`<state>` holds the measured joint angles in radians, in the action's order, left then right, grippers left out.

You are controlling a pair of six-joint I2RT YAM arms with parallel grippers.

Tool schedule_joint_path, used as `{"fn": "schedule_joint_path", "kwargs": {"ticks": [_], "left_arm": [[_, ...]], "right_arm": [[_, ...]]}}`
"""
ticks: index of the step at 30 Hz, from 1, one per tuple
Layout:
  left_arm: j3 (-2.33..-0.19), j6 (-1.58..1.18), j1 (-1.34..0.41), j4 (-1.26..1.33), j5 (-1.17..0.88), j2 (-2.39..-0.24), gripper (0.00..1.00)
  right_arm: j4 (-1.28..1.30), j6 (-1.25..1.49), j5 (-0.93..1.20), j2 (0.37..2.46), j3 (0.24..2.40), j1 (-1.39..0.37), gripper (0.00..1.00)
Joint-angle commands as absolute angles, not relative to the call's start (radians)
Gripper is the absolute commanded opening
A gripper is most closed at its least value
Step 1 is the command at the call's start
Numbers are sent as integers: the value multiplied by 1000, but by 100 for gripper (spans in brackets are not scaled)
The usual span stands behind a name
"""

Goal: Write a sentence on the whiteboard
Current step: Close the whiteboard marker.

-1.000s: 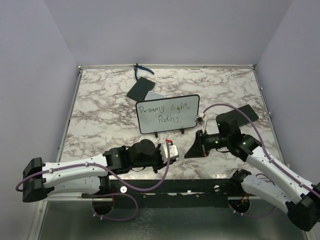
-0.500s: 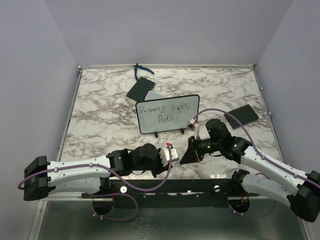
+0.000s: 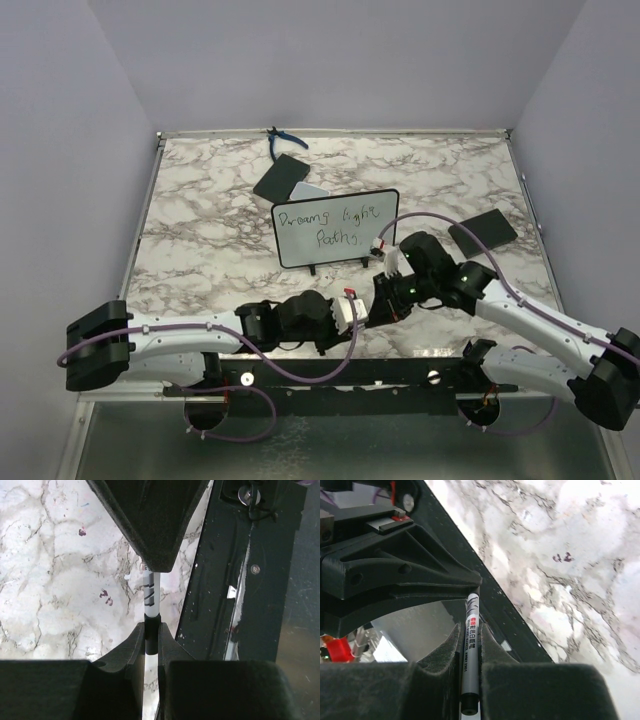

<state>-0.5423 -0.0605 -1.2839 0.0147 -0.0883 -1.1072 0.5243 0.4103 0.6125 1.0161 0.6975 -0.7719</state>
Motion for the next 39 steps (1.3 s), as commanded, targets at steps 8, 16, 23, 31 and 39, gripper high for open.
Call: {"fn": "schedule_joint_path", "kwargs": {"ticks": [8,16,23,31,39], "left_arm": [[-415,-71,-1314,597,58,-1186,0],[-332,-70,-1318,756,89,-1256,0],[-280,-83,-1319,844,104,-1302,0],[-241,-117,-1318,979,123,-1409,0],[-234,-137,-1319,970,154,-1392,5]], "right_arm": [[697,350,488,1112,853,-819,1],[770,398,286,1225,916,-916,1],[810,461,132,1343,968,-977,1],[935,528,-60,1515,1093,-1079,0],[961,580,-101,1579,1106,-1120,1]]}}
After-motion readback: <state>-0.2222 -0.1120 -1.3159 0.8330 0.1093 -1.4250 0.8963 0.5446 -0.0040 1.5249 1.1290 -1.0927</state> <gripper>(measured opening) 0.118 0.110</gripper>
